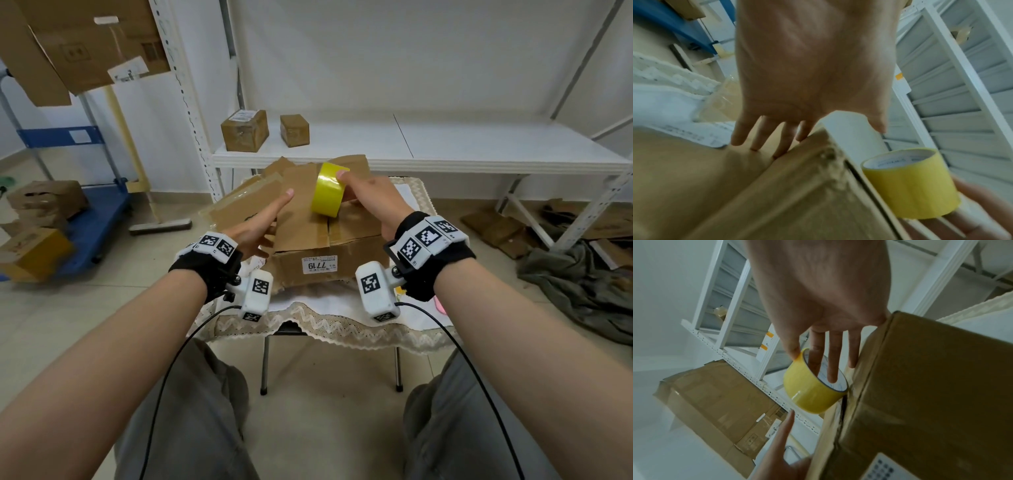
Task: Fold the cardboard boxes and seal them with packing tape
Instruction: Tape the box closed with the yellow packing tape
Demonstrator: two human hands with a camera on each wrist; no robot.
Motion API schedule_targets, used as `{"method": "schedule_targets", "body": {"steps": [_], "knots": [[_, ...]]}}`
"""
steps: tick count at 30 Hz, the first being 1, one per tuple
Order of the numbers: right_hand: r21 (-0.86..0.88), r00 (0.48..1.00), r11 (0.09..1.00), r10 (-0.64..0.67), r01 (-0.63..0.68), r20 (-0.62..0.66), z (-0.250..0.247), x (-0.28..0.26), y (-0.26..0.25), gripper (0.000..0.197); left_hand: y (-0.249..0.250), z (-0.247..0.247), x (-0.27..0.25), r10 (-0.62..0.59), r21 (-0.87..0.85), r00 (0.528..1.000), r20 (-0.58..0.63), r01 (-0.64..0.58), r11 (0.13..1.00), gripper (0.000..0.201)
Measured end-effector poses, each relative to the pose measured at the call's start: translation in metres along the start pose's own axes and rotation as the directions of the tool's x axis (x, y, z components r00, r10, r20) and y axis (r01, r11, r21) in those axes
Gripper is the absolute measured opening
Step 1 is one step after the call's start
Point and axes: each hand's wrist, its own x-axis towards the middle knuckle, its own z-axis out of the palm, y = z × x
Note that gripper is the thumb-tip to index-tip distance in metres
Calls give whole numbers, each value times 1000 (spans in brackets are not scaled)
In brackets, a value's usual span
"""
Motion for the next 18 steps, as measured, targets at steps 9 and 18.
{"method": "schedule_targets", "body": {"steps": [9,18], "knots": [[136,994,988,-54,66,-92,-6,9,-35,54,47,-12,-13,197,-318,980,6,-185,930,50],[50,993,994,-93,97,-79,-2,12,-37,56,41,0,-7,111,-418,992,52,-80,905,61]]}}
